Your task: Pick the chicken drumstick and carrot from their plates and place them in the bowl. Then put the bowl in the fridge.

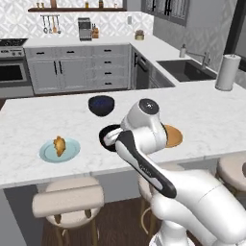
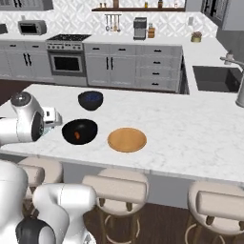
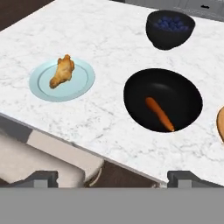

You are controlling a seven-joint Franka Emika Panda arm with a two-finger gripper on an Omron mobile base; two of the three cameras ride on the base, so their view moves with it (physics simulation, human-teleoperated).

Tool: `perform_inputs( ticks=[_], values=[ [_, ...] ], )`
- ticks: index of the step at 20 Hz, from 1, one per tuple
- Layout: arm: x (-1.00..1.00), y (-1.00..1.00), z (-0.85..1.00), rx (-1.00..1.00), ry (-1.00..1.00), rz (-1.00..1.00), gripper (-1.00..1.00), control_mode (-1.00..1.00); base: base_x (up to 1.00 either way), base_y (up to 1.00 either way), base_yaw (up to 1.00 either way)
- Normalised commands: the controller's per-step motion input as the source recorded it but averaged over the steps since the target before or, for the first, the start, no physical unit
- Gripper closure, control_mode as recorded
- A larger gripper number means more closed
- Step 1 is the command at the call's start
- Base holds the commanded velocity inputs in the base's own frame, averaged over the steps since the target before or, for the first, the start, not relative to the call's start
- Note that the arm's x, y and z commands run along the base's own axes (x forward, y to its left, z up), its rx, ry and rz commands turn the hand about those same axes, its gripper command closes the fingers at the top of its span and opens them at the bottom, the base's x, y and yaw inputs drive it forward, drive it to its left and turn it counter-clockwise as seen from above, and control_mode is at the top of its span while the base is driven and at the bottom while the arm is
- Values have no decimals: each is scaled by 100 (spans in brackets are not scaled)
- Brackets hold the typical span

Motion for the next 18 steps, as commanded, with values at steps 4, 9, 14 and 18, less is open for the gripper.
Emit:
perform_inputs(
  ticks=[4, 9, 14, 18],
  values=[
    [0, 0, 0, 0, 0, 0, -100, 100, 0, 86, -11],
    [58, 6, -2, -1, 3, -12, -100, -100, 0, 6, -4],
    [75, 44, -41, 0, 13, -10, -100, -100, 0, 0, 0],
    [56, 96, -47, 0, 21, 0, -100, -100, 0, 0, 0]
  ],
)
